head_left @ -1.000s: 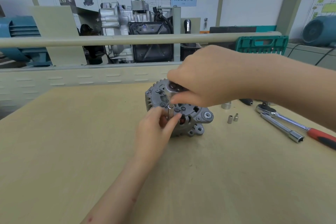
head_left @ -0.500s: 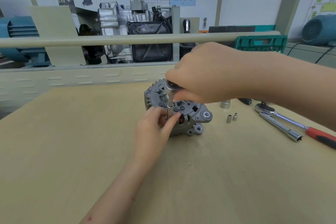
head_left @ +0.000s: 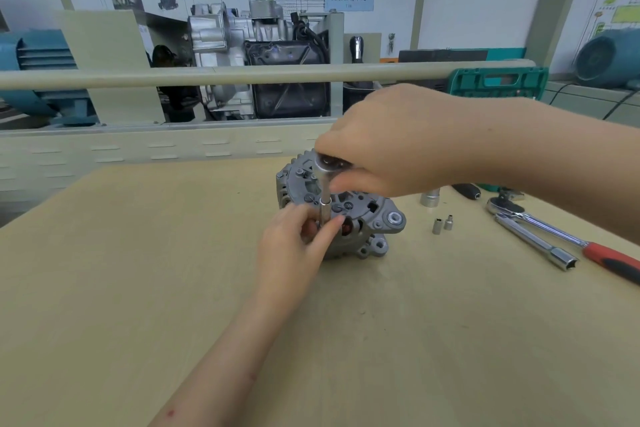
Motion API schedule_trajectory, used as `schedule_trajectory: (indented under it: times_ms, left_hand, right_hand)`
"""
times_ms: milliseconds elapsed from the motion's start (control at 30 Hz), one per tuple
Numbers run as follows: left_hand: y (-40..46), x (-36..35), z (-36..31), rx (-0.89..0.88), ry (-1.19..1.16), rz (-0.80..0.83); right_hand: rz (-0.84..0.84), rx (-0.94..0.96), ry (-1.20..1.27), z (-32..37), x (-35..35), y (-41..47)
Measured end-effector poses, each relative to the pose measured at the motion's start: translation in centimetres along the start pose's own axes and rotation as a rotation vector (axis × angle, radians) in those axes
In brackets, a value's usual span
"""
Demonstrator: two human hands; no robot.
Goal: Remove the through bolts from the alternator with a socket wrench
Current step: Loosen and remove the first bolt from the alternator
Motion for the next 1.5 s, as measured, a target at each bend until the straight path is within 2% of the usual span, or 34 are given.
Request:
schedule_trajectory:
  times_ms: [100, 367, 500, 600, 767, 1033, 1233, 1367, 1500]
  left_hand:
    - [-0.2, -0.2, -0.4, -0.051, 0.03, 0.041]
    - [0.0, -0.2, 0.0, 0.016, 0.073, 0.008]
    - [-0.1, -0.2, -0.2, -0.015, 0.029, 0.032]
    - [-0.1, -0.2, -0.1, -0.016, 0.045, 0.039]
    - [0.1, -0.1, 0.0, 0.017, 0.073, -0.009]
    - [-0.2, -0.6, 0.0, -0.031, 0.045, 0.057]
    - [0.0, -0.4, 0.0, 0.015, 0.082, 0.008]
    - [-0.1, -0.2, 0.2, 0.031, 0.016, 0.007]
    - [-0.4, -0.3, -0.6, -0.053, 0.029, 0.043]
  right_hand:
    - [0.0, -0.014, -0.018, 0.2, 0.1, 0.0]
    - [0.083, 0.054, -0.034, 0.6, -0.1, 0.2]
    - [0.069, 0.009, -0.044, 0.8, 0.2, 0.0]
    - [0.132, 0.024, -0.026, 1.1, 0.3, -0.3]
    - [0.108, -0.03, -0.173, 1.3, 1.6, -0.6]
    - [0.174, 0.029, 0.001, 1.0, 0.3, -0.7]
    - [0.055, 0.072, -0.079, 1.2, 0.4, 0.0]
    - [0.028, -0.009, -0.075, 0.3, 0.1, -0.2]
    - [0.003, -0.024, -0.031, -0.2, 0.1, -0.3]
Point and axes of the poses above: each hand's wrist, its own y-axis towards the middle knuckle, its own x-axis out of the back of the hand, z = x × y, the point moved 10 cm from there along y, towards the middle knuckle
